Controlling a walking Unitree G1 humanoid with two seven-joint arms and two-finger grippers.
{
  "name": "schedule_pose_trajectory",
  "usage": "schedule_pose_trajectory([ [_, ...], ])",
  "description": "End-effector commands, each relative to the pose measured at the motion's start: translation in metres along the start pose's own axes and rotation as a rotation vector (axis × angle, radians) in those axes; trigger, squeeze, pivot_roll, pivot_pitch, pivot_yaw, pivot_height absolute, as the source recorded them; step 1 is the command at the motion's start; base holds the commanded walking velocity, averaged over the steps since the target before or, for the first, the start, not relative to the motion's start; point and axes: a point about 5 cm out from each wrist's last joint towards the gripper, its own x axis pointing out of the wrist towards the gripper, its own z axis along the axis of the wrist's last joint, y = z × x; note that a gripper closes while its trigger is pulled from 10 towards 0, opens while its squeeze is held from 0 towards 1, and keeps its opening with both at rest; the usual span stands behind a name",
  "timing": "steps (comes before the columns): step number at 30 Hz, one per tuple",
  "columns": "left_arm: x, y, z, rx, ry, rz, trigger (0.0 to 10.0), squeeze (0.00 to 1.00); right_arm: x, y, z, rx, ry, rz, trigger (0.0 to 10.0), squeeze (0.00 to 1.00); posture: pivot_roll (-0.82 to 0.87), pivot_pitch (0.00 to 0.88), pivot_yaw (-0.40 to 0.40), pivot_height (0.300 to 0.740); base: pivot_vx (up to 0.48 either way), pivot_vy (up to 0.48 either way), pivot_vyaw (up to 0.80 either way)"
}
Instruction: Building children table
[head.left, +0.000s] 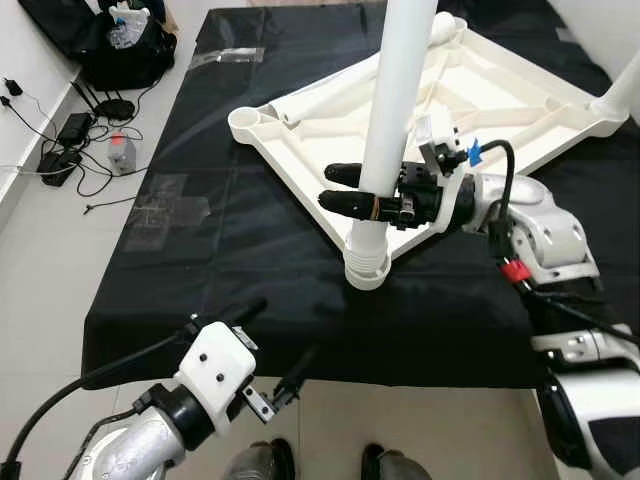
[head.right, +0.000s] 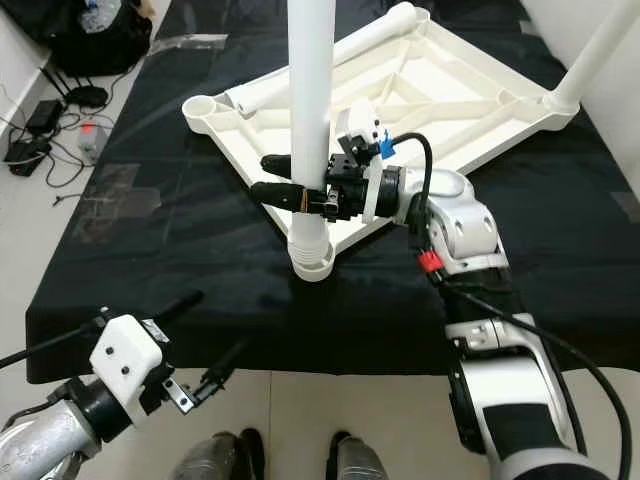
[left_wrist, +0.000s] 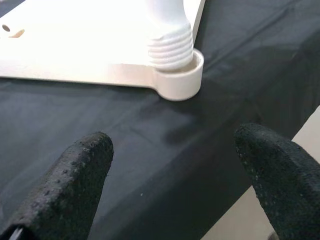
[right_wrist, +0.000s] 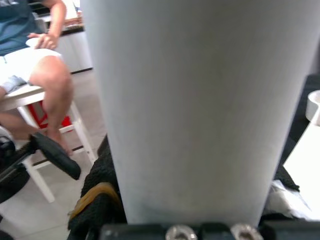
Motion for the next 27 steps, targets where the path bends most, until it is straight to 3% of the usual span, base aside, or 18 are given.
schedule_pose_trajectory([
  [1, -0.004, -0.002, 0.001, 0.027, -0.009, 0.014, 10.0, 0.00, -0.001, -0.001, 0.006, -0.008, -0.027, 0.072, 10.0, 0.00, 0.04, 0.338, 0.012, 0.740, 0.000, 0.000, 0.00],
  [15, 0.004, 0.006, 0.003, 0.046, -0.048, 0.048, 10.0, 0.00, -0.013, -0.002, 0.030, -0.127, -0.087, 0.176, 10.0, 0.00, 0.08, 0.360, 0.026, 0.740, 0.000, 0.000, 0.00],
  [27, 0.000, 0.004, 0.002, 0.021, -0.055, 0.021, 10.0, 0.00, -0.015, 0.014, 0.020, -0.130, -0.030, 0.283, 10.0, 0.00, 0.08, 0.372, 0.040, 0.740, 0.000, 0.000, 0.00],
])
